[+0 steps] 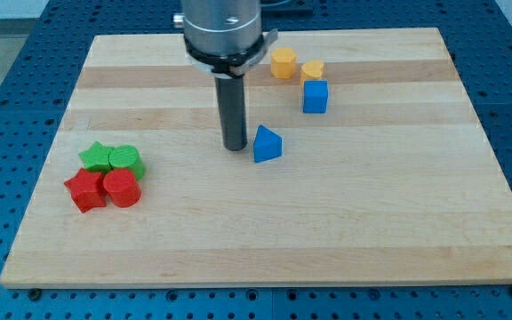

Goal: Move the blue triangle closer to the blue cube

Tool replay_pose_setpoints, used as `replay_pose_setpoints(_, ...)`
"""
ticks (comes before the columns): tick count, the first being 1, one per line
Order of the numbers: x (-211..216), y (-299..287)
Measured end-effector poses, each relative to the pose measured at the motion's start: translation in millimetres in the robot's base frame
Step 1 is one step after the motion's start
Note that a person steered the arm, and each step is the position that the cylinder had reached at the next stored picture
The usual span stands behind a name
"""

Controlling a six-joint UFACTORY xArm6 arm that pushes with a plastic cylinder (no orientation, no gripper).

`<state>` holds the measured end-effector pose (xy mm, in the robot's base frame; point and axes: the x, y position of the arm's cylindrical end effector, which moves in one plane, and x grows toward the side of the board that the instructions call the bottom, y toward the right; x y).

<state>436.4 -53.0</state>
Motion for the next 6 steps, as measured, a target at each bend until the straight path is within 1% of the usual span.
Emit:
replay_pose_setpoints(1, 11.8, -3.1)
replay_pose_setpoints(2, 37.1, 9.9)
replay_pose_setpoints(3, 33.8, 40.8)
replay_pose_setpoints(4, -12.1, 65.1)
replay_pose_setpoints(5, -36.0, 78.9)
replay_pose_setpoints(6, -28.7, 79.0)
